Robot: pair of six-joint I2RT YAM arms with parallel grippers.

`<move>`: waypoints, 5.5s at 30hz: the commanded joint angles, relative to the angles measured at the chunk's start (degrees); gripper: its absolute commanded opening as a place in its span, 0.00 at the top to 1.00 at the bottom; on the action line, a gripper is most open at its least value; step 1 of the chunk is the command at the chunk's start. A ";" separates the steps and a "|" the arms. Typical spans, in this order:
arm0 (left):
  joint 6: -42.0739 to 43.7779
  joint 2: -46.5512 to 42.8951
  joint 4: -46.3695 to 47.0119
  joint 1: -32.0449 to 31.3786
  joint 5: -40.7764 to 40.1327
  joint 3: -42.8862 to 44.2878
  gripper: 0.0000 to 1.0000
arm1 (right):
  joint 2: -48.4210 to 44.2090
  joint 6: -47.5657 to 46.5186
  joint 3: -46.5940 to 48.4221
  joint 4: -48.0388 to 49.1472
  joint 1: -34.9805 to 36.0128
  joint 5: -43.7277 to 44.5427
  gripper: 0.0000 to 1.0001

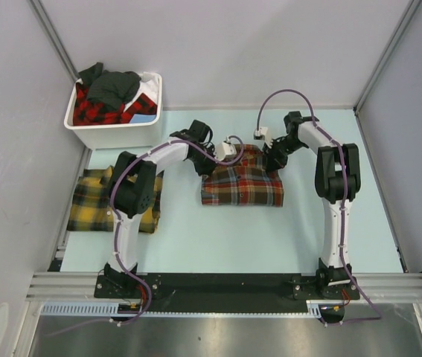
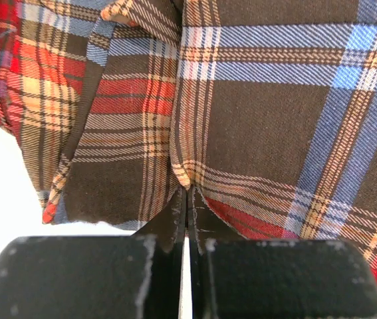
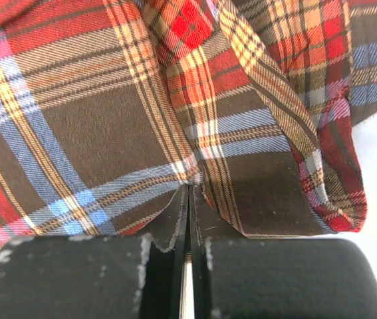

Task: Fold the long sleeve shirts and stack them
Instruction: Fold the shirt

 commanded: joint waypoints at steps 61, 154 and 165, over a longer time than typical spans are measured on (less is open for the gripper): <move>-76.75 -23.53 46.09 4.49 32.25 -29.76 0.01 | -22.30 52.04 -17.50 17.90 -1.02 -24.68 0.00; -36.63 -26.77 7.73 -0.57 37.43 -40.93 0.53 | -4.20 38.09 -8.76 15.70 -4.61 13.69 0.94; -48.74 -9.34 10.63 15.29 27.60 -12.92 0.13 | -9.54 38.24 -4.88 20.36 -2.41 20.13 0.32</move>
